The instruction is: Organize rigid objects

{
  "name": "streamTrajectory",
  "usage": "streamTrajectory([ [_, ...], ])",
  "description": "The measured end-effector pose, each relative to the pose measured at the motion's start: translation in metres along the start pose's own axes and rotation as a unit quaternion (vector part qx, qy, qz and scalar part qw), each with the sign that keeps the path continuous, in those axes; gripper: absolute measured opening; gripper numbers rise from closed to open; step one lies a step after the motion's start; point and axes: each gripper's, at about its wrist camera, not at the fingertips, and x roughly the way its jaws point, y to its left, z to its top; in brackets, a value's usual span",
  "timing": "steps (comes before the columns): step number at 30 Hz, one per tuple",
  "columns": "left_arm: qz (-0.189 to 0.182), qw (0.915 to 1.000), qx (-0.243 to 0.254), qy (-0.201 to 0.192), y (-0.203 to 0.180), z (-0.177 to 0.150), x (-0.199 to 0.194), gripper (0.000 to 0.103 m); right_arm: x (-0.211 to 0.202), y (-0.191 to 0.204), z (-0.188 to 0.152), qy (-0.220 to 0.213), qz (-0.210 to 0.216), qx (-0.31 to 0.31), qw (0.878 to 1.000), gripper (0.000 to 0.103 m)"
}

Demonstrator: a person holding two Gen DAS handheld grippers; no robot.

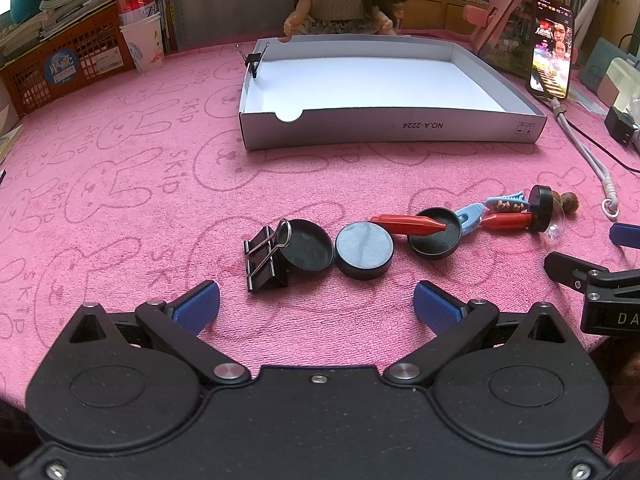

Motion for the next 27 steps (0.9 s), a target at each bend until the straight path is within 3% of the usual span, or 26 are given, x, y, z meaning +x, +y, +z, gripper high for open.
streamTrajectory([
  [27, 0.001, 1.0000, -0.002, -0.001, 0.0004, -0.0009, -0.0001, 0.103, 0.0003, -0.0011, -0.0004, 0.000, 0.000, 0.004, 1.000, 0.103],
])
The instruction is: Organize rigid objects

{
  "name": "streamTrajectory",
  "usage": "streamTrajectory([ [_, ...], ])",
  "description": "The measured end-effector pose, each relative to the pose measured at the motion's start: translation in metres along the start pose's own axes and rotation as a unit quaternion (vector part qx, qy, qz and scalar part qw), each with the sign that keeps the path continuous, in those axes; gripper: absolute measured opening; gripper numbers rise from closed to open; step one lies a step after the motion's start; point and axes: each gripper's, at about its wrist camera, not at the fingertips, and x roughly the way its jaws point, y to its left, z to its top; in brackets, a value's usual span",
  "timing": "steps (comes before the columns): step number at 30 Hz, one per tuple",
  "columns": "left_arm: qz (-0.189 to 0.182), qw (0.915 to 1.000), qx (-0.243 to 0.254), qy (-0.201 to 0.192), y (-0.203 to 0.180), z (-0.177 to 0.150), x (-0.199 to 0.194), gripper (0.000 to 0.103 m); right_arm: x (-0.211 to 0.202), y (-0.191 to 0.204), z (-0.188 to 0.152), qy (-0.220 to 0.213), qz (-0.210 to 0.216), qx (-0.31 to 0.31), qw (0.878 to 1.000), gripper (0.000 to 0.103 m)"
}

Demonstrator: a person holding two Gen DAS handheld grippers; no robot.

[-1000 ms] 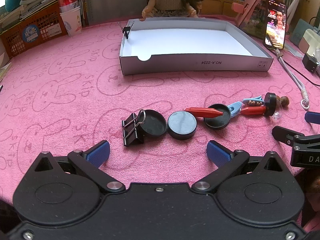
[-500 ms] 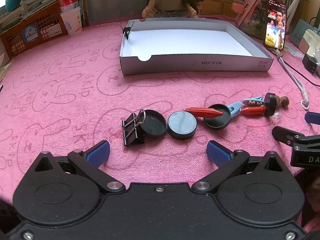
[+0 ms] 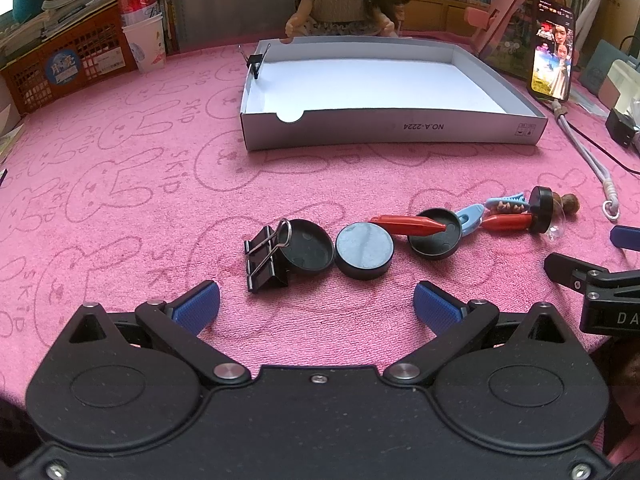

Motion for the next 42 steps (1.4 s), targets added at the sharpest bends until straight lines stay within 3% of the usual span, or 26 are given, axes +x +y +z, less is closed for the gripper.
streamTrajectory([
  [12, 0.000, 1.0000, 0.000, 0.000, 0.000, 0.001, -0.001, 0.103, 0.000, 0.000, 0.000, -0.002, 0.000, 0.001, 1.000, 0.103],
  [24, -0.001, 1.0000, -0.004, -0.003, 0.000, 0.000, -0.003, 0.101, -0.004, 0.000, -0.008, -0.034, -0.003, 0.006, 0.999, 0.103],
  [27, -0.008, 0.9998, -0.012, -0.011, 0.002, 0.002, -0.008, 0.092, -0.006, 0.000, -0.009, -0.044, -0.001, 0.004, 0.999, 0.101],
  [29, -0.022, 0.9995, -0.014, -0.020, 0.004, 0.002, -0.013, 0.078, -0.008, 0.000, -0.010, -0.051, 0.001, 0.001, 0.999, 0.099],
  [31, -0.034, 0.9990, -0.017, -0.024, 0.005, 0.002, -0.018, 0.072, -0.010, 0.000, -0.009, -0.062, 0.002, -0.003, 0.998, 0.095],
  [35, -0.040, 0.9984, -0.019, -0.035, 0.007, 0.001, -0.025, 0.050, -0.015, -0.001, -0.006, -0.078, 0.013, -0.002, 0.997, 0.085],
  [42, -0.019, 0.9981, -0.021, -0.055, 0.016, 0.001, -0.031, 0.046, -0.016, 0.005, -0.004, -0.078, 0.027, -0.017, 0.996, 0.062],
])
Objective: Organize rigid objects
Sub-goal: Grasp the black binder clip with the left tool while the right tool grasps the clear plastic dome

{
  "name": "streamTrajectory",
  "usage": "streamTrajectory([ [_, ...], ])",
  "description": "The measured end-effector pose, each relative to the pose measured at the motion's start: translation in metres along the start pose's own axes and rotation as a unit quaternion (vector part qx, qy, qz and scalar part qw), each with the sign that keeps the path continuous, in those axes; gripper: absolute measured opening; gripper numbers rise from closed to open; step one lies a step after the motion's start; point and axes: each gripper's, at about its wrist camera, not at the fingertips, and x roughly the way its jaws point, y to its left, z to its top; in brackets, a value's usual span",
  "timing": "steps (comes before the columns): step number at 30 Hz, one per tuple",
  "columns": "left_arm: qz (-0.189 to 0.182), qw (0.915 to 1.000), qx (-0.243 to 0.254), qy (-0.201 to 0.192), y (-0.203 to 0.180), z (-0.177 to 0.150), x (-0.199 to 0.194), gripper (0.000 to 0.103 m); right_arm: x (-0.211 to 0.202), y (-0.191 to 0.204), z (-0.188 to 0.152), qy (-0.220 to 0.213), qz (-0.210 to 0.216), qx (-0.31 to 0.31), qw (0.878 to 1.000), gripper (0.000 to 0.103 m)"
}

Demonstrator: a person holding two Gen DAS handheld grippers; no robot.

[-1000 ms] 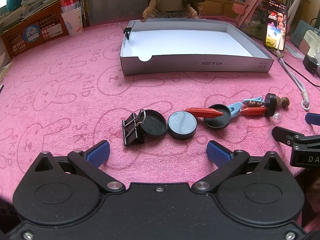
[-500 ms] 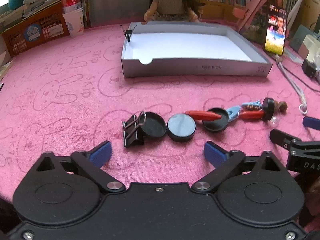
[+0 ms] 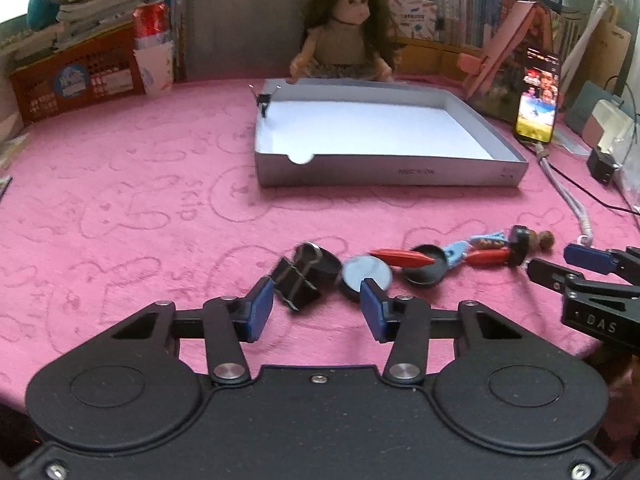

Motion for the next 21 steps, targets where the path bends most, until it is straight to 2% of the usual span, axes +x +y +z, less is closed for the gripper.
streamTrajectory([
  [5, 0.027, 0.9996, 0.005, 0.003, 0.005, -0.002, 0.007, 0.046, 0.002, 0.004, -0.001, 0.002, -0.007, -0.016, 1.000, 0.060],
  [15, 0.030, 0.9994, 0.016, 0.005, 0.006, 0.000, 0.022, 0.047, 0.008, 0.015, 0.002, 0.006, 0.020, -0.034, 0.999, 0.060],
  [21, 0.036, 0.9993, 0.002, 0.002, 0.017, 0.003, 0.028, 0.048, 0.013, 0.015, 0.003, 0.011, 0.020, -0.036, 0.999, 0.059],
])
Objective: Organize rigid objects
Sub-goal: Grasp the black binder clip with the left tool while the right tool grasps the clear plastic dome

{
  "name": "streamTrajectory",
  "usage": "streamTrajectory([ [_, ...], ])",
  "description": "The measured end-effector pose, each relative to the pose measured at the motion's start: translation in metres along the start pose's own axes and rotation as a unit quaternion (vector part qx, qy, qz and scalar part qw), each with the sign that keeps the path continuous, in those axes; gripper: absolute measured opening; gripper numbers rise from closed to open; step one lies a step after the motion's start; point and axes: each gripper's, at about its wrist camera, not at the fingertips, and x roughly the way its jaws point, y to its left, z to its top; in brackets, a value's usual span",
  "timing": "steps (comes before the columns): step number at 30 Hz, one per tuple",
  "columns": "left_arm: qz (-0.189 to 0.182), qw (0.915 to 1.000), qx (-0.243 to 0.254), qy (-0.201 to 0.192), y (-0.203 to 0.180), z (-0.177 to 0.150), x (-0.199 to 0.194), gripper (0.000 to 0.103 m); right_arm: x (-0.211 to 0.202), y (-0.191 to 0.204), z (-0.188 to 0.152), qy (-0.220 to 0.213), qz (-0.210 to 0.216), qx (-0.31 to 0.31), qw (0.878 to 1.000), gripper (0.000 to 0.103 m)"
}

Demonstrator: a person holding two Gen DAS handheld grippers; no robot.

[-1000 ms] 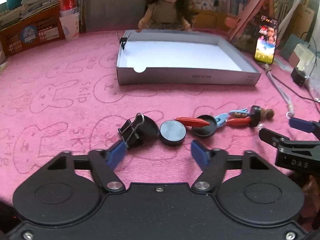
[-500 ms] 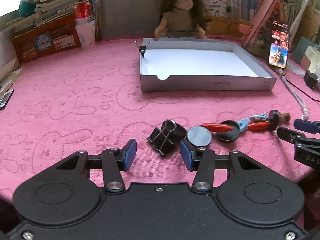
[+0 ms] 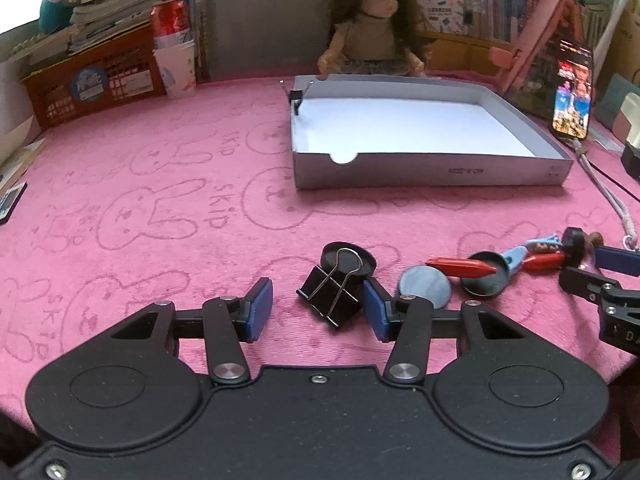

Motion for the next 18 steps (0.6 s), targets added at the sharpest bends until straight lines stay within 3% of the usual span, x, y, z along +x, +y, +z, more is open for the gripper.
streamTrajectory([
  [8, 0.013, 0.9999, 0.000, 0.003, 0.011, -0.005, -0.007, 0.049, -0.002, -0.004, 0.000, 0.003, -0.013, -0.001, 1.000, 0.056],
  [18, 0.071, 0.9973, -0.016, 0.004, 0.036, -0.006, -0.011, 0.050, -0.001, -0.008, 0.000, 0.005, -0.021, 0.010, 1.000, 0.056],
])
